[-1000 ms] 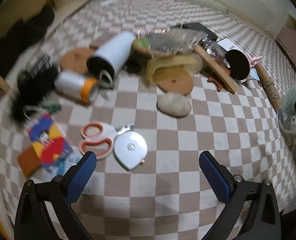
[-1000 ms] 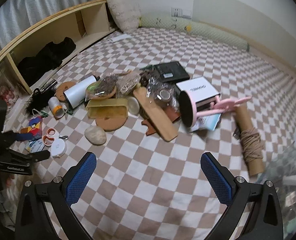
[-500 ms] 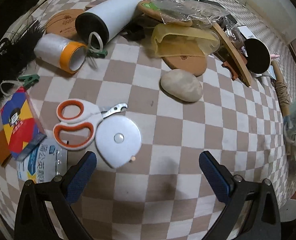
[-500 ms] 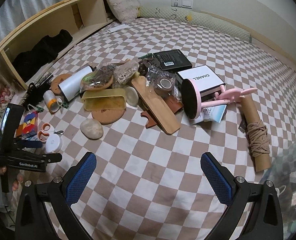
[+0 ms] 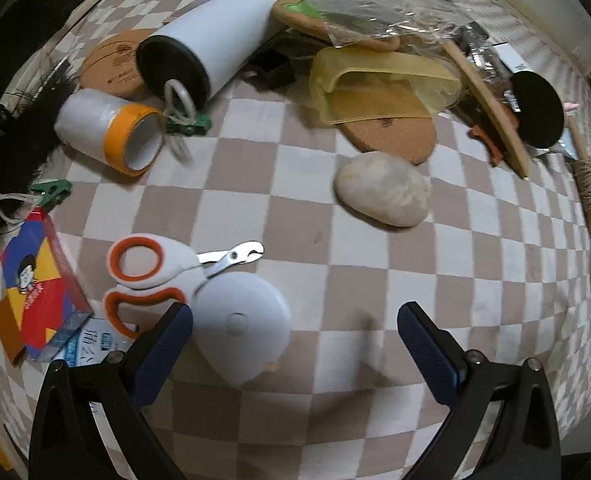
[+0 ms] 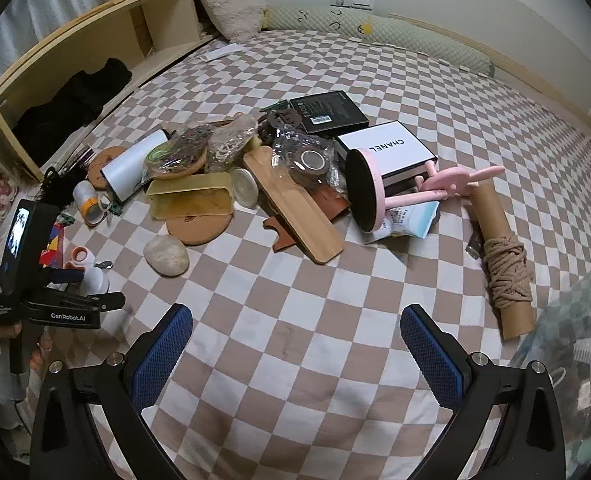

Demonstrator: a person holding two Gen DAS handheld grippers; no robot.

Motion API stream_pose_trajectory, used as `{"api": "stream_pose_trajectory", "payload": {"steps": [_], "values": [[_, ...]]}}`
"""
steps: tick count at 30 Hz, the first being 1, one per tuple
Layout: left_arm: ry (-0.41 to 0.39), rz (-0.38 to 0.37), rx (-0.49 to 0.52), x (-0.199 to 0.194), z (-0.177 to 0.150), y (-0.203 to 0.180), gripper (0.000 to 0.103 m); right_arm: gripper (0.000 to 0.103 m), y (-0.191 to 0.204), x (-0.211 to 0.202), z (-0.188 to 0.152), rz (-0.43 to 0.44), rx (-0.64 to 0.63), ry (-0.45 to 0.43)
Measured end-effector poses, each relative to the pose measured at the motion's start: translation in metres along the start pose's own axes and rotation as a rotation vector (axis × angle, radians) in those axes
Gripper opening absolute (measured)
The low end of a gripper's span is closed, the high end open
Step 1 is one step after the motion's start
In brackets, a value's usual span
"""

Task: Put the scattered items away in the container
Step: 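Move the left tool toward the white tape measure beside the scissors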

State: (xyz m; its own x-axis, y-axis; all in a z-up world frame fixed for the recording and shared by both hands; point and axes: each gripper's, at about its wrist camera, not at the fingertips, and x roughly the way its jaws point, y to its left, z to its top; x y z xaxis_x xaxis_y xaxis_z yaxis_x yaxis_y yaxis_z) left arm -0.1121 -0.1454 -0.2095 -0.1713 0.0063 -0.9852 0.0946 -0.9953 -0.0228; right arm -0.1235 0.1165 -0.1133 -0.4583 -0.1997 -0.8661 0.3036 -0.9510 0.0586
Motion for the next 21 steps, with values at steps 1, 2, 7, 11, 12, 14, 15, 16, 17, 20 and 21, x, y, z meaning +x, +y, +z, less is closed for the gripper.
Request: {"api": "stream_pose_trajectory", "payload": {"steps": [1, 2, 7, 11, 12, 14, 15, 16, 17, 20, 21], "values": [[0.020, 0.009, -0.011, 0.002, -0.001, 0.002, 0.103, 0.103, -0.001, 0.000, 0.000, 0.000, 0.004, 0.001], [0.036, 0.016, -0.020, 0.004, -0.001, 0.003, 0.103, 0.103, -0.002, 0.000, 0.000, 0.000, 0.006, 0.001], [0.025, -0.014, -0.040, 0.001, 0.001, 0.004, 0.103, 0.103, -0.009, -0.003, 0.002, -0.006, 0.016, -0.006], [0.006, -0.055, -0.038, -0.002, 0.004, 0.002, 0.103, 0.103, -0.016, -0.003, 0.005, 0.002, 0.052, -0.004], [0.012, -0.067, -0.035, -0.002, 0.004, 0.000, 0.103, 0.103, -0.017, -0.004, 0.005, 0.005, 0.058, -0.004], [0.035, -0.115, -0.027, -0.001, 0.002, -0.006, 0.103, 0.103, -0.019, -0.004, 0.005, 0.002, 0.060, -0.007], [0.046, -0.137, -0.020, 0.001, 0.001, -0.009, 0.103, 0.103, -0.020, -0.004, 0.005, 0.000, 0.060, -0.009], [0.055, -0.147, -0.001, 0.001, 0.000, -0.015, 0.103, 0.103, -0.020, -0.004, 0.005, -0.002, 0.061, -0.010], [0.055, -0.141, 0.029, 0.002, -0.002, -0.021, 0.103, 0.103, -0.020, -0.004, 0.005, -0.002, 0.062, -0.011], [0.052, -0.121, 0.101, 0.002, -0.005, -0.037, 0.103, 0.103, -0.021, 0.000, 0.004, -0.003, 0.068, -0.004], [0.045, -0.108, 0.114, 0.002, -0.005, -0.039, 0.103, 0.103, -0.021, 0.001, 0.004, -0.005, 0.068, -0.001]]}}
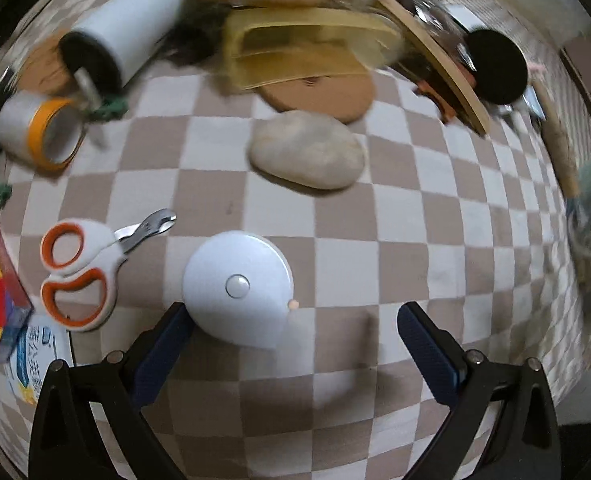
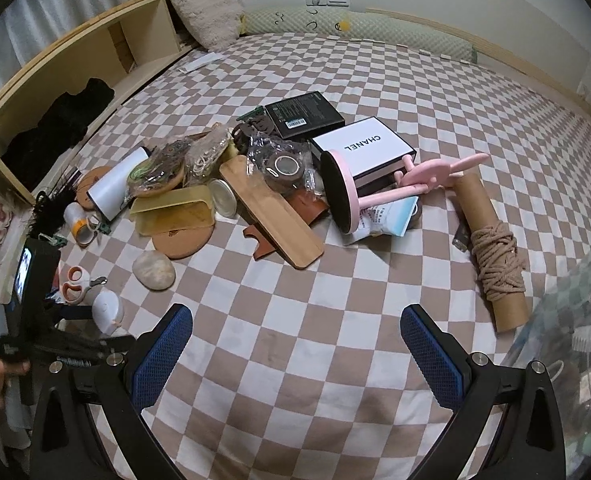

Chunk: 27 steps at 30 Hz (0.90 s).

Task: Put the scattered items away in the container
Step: 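Move the left tool toward the white tape measure beside the scissors, then close the left tool on the white tape measure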

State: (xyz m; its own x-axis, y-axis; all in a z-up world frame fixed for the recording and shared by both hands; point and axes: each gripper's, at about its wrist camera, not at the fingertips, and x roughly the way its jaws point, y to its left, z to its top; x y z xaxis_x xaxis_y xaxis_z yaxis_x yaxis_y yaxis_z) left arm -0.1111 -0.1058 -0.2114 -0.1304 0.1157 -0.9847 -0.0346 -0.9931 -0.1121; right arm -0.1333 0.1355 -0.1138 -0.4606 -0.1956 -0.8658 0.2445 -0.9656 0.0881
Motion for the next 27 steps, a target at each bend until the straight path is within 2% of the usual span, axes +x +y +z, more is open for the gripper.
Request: {"api": "stream_pose_trajectory", "payload": {"steps": [6, 10, 13, 17, 18, 20, 27], "values": [[-0.073, 0.060, 0.016, -0.003, 0.007, -0.002, 0.103, 0.103, 0.006, 0.006, -0.004, -0.013, -0.028, 0.003], [-0.116, 0.019, 0.005, -0.004, 0.007, 0.007, 0.103, 0.101, 0.017, 0.010, -0.008, -0.004, -0.108, -0.007], [-0.150, -0.017, 0.012, -0.004, 0.005, 0.015, 0.102, 0.094, 0.029, 0.013, -0.012, -0.004, -0.180, -0.023], [-0.202, -0.019, 0.036, -0.006, 0.002, 0.020, 0.101, 0.089, 0.043, 0.023, -0.013, 0.028, -0.212, -0.012], [-0.218, -0.011, 0.041, -0.006, 0.001, 0.021, 0.100, 0.089, 0.046, 0.025, -0.013, 0.033, -0.216, -0.010], [-0.249, 0.016, 0.059, -0.004, -0.004, 0.025, 0.089, 0.089, 0.053, 0.031, -0.012, 0.044, -0.224, -0.007], [-0.353, 0.054, 0.127, -0.003, -0.018, 0.037, 0.078, 0.089, 0.066, 0.048, -0.005, 0.049, -0.277, -0.010]]}}
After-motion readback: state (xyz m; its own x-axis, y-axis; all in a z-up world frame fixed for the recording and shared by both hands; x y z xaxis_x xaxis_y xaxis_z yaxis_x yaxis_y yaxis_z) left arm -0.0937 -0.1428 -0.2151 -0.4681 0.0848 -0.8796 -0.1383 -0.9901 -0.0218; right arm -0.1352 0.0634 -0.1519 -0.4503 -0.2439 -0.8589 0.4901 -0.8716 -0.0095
